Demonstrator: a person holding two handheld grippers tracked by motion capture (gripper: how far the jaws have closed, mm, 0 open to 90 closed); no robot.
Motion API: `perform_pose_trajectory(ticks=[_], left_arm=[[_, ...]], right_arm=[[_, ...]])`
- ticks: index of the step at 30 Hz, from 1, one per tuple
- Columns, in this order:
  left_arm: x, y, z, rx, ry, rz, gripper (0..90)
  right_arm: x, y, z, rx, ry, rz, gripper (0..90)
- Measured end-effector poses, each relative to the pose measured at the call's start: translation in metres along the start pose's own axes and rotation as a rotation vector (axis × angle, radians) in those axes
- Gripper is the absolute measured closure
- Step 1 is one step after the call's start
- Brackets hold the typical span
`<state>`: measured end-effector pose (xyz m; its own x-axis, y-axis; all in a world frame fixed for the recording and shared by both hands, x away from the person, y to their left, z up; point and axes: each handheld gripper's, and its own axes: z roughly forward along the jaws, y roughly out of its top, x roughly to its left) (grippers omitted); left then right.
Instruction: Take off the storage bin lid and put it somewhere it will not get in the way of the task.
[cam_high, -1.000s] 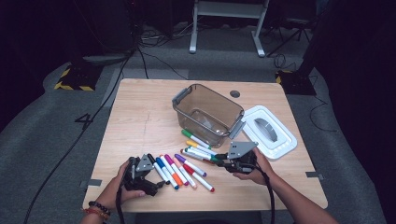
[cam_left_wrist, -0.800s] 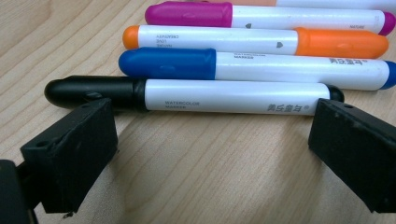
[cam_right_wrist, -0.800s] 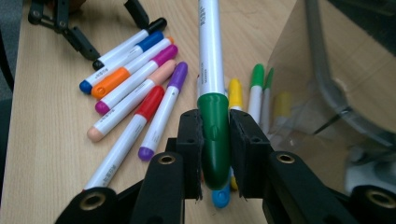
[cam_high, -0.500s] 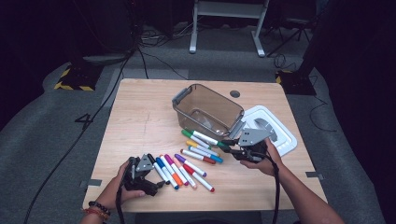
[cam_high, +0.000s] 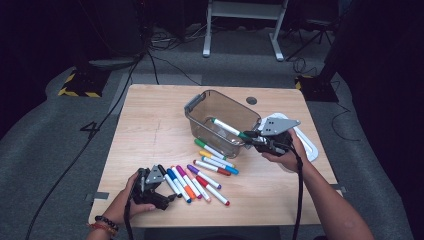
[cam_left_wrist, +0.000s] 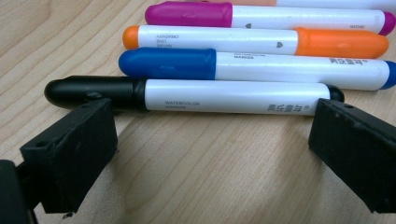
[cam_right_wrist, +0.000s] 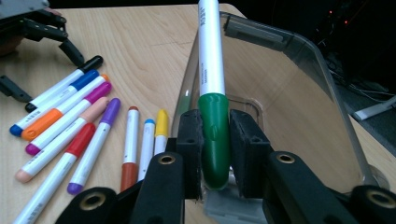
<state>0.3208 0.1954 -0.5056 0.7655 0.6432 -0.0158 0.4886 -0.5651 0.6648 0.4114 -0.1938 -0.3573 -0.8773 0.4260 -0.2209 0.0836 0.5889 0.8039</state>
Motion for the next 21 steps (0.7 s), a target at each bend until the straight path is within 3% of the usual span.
perform_pose_trajectory(ticks=[14,21], left_arm=[[0.0,0.0,0.0,0.0,0.0,0.001,1.6],[0.0,0.0,0.0,0.0,0.0,0.001,1.6]], right_arm=[[-0.034,0.027,0.023,0.049,-0.038,0.03,75.1],[-0.045,0.035,0.047,0.12,-0.031,0.044,75.1]])
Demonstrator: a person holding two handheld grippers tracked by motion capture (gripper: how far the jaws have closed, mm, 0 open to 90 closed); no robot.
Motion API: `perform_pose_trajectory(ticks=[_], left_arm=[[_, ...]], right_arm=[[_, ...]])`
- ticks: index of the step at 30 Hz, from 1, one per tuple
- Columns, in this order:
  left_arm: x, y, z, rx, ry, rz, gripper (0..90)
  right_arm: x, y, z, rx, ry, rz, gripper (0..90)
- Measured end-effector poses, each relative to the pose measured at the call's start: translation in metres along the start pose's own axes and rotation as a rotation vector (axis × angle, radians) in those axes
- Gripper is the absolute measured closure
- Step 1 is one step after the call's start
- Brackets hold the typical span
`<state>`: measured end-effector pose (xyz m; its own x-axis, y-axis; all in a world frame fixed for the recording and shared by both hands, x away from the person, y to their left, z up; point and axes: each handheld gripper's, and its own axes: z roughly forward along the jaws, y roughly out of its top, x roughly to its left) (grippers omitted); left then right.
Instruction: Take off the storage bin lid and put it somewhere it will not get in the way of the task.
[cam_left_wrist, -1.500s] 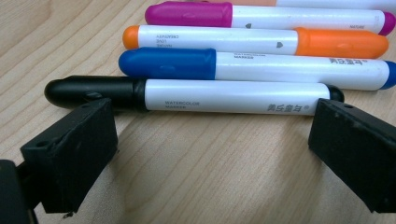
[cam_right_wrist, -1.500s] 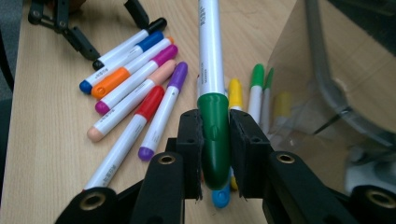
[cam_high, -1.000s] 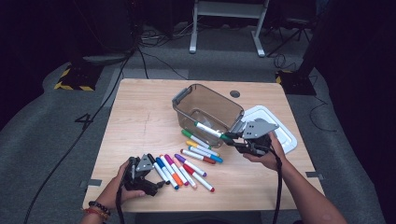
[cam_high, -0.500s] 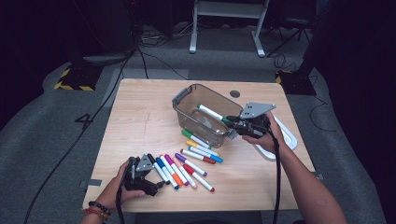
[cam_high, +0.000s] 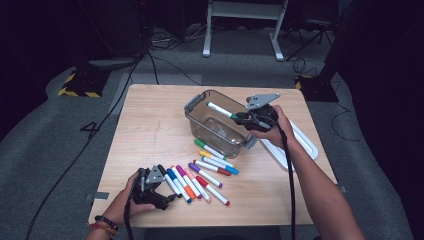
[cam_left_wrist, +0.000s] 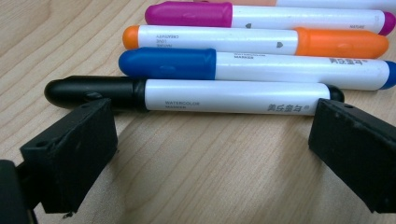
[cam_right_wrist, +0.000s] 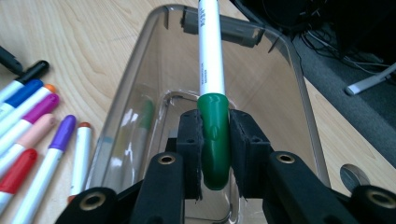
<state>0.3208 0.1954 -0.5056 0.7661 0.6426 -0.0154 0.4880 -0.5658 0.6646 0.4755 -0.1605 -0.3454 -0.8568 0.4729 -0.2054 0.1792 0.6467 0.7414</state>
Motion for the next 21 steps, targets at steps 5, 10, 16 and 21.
perform_pose_trajectory(ticks=[5,10,16,21], left_arm=[[0.0,0.0,0.0,0.0,-0.001,0.001,1.5],[0.0,0.0,0.0,0.0,-0.001,0.001,1.5],[0.0,0.0,0.0,0.0,-0.002,0.001,1.5],[0.0,0.0,0.0,0.0,-0.002,0.001,1.5]], right_arm=[[-0.002,0.003,0.013,0.029,0.015,0.002,75.1],[-0.003,0.002,0.031,0.082,0.03,0.019,75.1],[-0.004,0.0,0.046,0.141,0.034,0.034,75.1],[-0.003,-0.001,0.056,0.177,0.044,0.034,75.1]])
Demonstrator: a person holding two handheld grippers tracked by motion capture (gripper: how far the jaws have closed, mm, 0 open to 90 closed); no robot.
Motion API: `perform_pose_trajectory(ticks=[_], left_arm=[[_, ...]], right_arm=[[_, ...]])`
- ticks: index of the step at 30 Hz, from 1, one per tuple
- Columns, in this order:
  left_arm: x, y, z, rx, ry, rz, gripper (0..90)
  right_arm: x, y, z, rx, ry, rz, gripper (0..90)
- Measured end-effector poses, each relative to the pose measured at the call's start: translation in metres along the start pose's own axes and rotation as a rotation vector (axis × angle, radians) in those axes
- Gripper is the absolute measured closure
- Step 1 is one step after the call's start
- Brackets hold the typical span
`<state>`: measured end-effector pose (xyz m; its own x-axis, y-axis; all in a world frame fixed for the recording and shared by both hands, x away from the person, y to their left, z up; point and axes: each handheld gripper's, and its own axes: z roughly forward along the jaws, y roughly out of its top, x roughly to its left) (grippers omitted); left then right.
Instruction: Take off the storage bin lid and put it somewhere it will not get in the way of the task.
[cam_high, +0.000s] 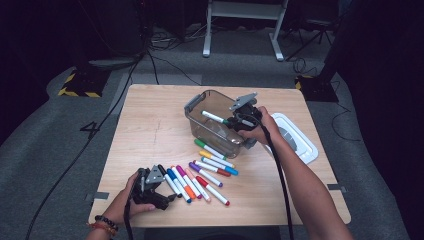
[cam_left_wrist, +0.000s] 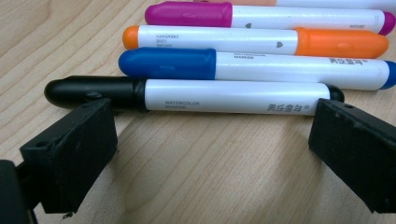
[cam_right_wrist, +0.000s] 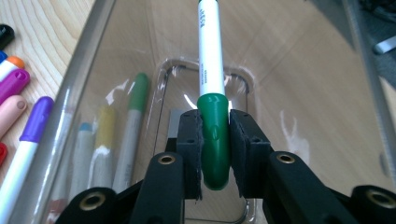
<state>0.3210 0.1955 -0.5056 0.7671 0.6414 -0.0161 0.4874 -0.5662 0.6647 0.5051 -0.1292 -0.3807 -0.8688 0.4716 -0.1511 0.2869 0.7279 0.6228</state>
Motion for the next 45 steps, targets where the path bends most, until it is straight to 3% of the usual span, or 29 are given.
perform_pose_trajectory(ticks=[7,12,22,23,30,33,38,42,45], left_arm=[[0.0,0.0,0.0,0.0,0.0,0.001,1.6],[0.0,0.0,0.0,0.0,0.0,0.0,1.5],[0.0,0.0,0.0,0.0,-0.001,0.001,1.5],[0.0,0.0,0.0,0.0,0.0,0.001,1.5],[0.0,0.0,0.0,0.0,-0.001,0.001,1.5],[0.0,0.0,0.0,0.0,-0.001,0.001,1.5],[0.0,0.0,0.0,0.0,-0.001,0.0,1.5],[0.0,0.0,0.0,0.0,-0.001,0.001,1.5],[0.0,0.0,0.0,0.0,-0.002,0.001,1.5]], right_arm=[[0.004,0.003,0.015,0.078,0.034,-0.007,75.0],[0.004,0.003,0.019,0.093,0.068,0.008,75.1],[0.005,0.004,0.025,0.149,0.062,-0.001,73.8],[0.005,0.005,0.025,0.153,0.061,-0.003,69.7],[0.004,0.006,0.024,0.153,0.039,-0.003,63.6],[0.002,0.005,0.018,0.12,0.033,0.015,58.0],[0.002,0.001,-0.002,-0.01,0.026,0.061,46.7],[0.004,-0.005,-0.017,-0.06,0.011,0.075,45.3],[0.006,-0.017,-0.039,-0.124,-0.002,0.071,44.1]])
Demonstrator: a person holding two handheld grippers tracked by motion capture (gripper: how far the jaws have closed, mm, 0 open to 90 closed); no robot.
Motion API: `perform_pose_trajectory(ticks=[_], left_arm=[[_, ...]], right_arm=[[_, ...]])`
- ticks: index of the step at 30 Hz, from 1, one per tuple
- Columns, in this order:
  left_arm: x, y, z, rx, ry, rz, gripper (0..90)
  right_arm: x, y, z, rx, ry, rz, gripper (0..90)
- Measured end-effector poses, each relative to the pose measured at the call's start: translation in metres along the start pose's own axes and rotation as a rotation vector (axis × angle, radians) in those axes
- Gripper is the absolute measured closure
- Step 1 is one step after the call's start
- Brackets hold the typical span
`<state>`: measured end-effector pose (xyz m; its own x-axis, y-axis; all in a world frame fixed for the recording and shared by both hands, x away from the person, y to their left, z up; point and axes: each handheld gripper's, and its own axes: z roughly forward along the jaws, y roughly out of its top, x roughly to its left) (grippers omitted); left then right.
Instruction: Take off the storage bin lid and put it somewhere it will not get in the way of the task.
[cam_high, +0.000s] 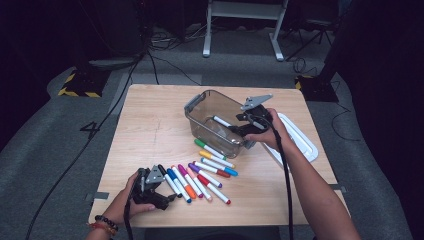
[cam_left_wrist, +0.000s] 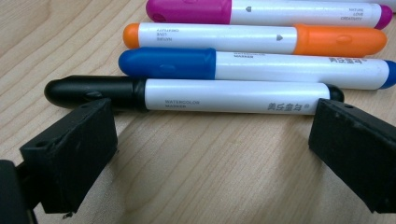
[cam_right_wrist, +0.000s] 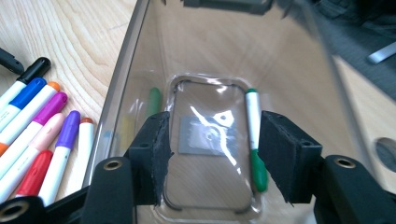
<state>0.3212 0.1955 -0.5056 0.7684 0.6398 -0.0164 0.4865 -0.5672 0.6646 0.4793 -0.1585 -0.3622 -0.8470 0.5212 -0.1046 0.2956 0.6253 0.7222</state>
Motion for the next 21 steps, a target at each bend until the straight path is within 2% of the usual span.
perform_pose_trajectory(ticks=[1,2,3,4,5,8,11,15,20,21], left_arm=[[0.0,0.0,0.0,0.0,0.0,0.0,1.5],[0.0,0.0,0.0,0.0,0.0,0.0,1.5],[0.0,0.0,0.0,0.0,0.0,0.0,1.5],[0.0,0.0,0.0,0.0,0.0,0.0,1.5],[0.0,0.0,0.0,0.0,0.0,0.0,1.5],[0.0,0.0,0.0,0.0,0.0,0.0,1.5],[0.0,0.0,0.0,0.0,0.001,0.0,1.5],[0.0,0.001,0.001,0.002,0.005,-0.001,1.0],[-0.001,0.001,0.001,0.0,0.008,-0.005,1.0],[-0.001,0.001,0.001,0.0,0.008,-0.005,0.9]], right_arm=[[0.0,0.0,0.0,0.0,0.0,0.0,44.1],[0.0,-0.008,-0.015,-0.04,0.005,0.011,44.1],[0.001,-0.011,-0.021,-0.054,-0.001,0.011,44.0],[0.001,-0.011,-0.021,-0.054,-0.001,0.011,44.0],[0.002,-0.019,-0.032,-0.074,-0.01,0.005,43.9],[0.006,-0.033,-0.044,-0.089,-0.019,0.005,43.8],[0.009,-0.041,-0.05,-0.095,-0.016,0.002,43.8],[0.021,-0.067,-0.065,-0.125,-0.008,0.007,43.5],[0.036,-0.093,-0.069,-0.142,0.027,0.004,43.9],[0.036,-0.093,-0.069,-0.142,0.027,0.004,43.9]])
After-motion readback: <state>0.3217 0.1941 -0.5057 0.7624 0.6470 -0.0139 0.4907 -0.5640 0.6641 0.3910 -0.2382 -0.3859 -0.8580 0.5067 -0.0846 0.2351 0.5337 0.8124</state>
